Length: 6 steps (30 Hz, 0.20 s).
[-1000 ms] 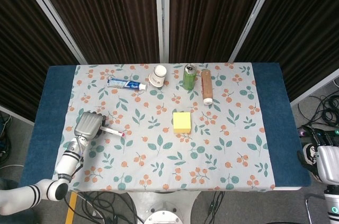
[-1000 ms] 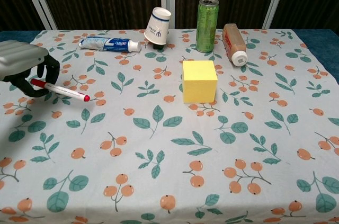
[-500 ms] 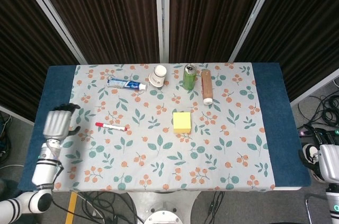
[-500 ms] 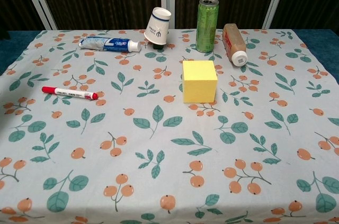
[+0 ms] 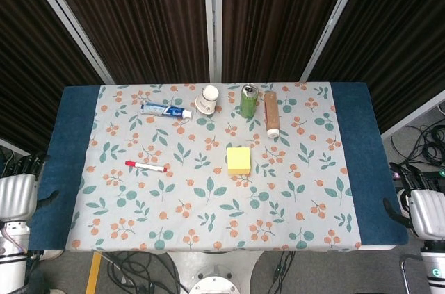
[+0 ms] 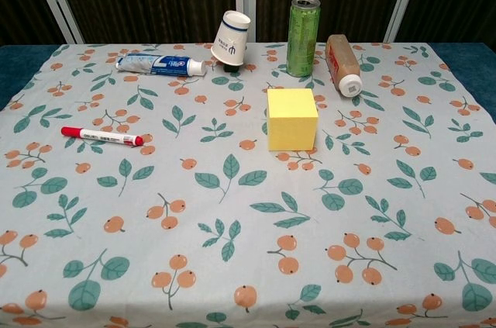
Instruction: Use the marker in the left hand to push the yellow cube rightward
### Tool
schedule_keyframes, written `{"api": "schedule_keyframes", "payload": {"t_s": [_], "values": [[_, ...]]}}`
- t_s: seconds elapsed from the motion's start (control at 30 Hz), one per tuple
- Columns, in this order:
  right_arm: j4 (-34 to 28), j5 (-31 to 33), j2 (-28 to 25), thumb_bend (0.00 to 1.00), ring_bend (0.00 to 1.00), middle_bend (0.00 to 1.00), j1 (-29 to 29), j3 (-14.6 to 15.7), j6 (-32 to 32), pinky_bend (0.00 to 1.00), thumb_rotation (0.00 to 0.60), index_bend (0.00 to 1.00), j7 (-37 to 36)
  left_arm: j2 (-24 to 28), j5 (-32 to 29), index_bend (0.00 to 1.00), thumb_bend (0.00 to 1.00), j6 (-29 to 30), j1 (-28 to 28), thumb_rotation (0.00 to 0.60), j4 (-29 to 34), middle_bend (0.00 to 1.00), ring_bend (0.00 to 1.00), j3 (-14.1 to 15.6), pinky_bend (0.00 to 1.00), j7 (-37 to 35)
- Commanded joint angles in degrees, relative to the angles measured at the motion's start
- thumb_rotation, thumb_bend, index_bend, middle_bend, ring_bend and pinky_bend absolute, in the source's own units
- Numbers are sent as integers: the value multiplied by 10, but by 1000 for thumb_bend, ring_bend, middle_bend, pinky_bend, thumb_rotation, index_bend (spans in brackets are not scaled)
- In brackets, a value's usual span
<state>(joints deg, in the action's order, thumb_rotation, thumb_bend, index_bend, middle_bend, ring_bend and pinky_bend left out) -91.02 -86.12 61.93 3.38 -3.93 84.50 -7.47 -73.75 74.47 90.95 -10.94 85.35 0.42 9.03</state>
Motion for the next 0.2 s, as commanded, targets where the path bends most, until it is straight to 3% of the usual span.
{"api": "schedule_keyframes", "payload": {"t_s": [0.03, 0.2], "values": [[-7, -7, -3, 266, 79, 191, -2, 4, 3, 187, 600, 112, -2, 16, 46, 288, 131, 19, 17, 600, 31, 284, 205, 21, 274, -6], [-10, -25, -3, 270, 76, 189, -3, 9, 14, 184, 600, 111, -1, 23, 67, 288, 132, 6, 18, 600, 51, 284, 205, 24, 274, 17]]}}
